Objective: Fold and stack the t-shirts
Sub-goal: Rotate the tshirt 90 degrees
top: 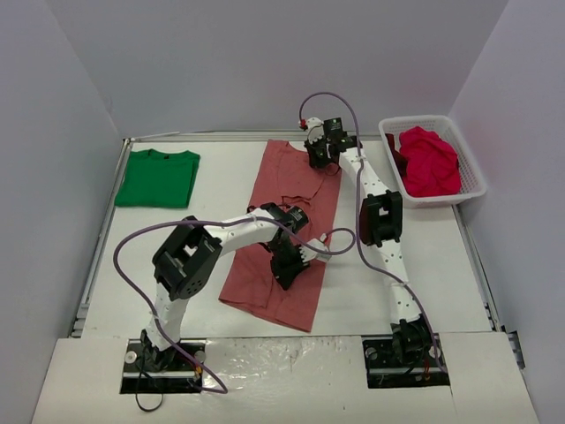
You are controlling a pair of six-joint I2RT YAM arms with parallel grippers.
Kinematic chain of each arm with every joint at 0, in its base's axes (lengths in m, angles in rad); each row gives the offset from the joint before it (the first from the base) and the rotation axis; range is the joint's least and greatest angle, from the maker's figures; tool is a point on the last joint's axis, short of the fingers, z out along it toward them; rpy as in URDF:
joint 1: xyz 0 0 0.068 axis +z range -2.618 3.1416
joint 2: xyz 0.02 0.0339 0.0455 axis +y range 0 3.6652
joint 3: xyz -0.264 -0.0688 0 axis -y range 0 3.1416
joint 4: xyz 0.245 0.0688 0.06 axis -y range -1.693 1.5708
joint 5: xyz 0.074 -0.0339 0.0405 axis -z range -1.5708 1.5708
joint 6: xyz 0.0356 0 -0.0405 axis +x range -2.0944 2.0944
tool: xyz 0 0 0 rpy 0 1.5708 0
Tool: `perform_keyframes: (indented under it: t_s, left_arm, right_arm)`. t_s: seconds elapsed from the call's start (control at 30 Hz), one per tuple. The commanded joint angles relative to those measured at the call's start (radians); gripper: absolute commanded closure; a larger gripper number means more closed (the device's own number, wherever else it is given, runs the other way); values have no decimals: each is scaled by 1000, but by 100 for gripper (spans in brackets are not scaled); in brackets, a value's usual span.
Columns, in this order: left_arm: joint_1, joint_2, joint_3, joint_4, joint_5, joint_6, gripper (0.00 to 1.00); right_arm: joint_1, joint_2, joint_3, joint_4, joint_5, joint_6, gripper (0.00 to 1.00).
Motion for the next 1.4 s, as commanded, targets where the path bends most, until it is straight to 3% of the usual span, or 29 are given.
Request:
perform_keyframes:
  t_s: [0.0, 0.17, 0.3, 0.5, 0.6, 0.77, 1.03, 1.37]
  left_arm:
    - [-33, -19, 54, 33, 46, -40, 98]
    - [-13, -170, 72, 142, -77, -103, 98]
    - [67, -268, 91, 180, -158, -132, 98]
    - [307, -326, 97, 257, -293, -220, 98]
    - [433, -345, 74, 300, -317, -246, 98]
    - [504, -345, 45, 314, -449, -264, 98]
    - [515, -423, -6, 323, -442, -263, 98]
    - [516, -458, 5, 294, -434, -249, 97]
  right_arm:
    - [8, 9, 38, 24, 9, -4, 100]
    - [8, -146, -127, 58, 66, -30, 100]
    - [13, -354, -313, 78, 97, -21, 100]
    - [38, -643, -721, 60, 45, -4, 100]
    - [68, -730, -841, 26, 51, -22, 100]
    - [130, -722, -959, -129, 39, -59, 100]
    - [199, -738, -1103, -152, 49, -64, 100]
    - [194, -677, -1168, -152, 198, -88, 100]
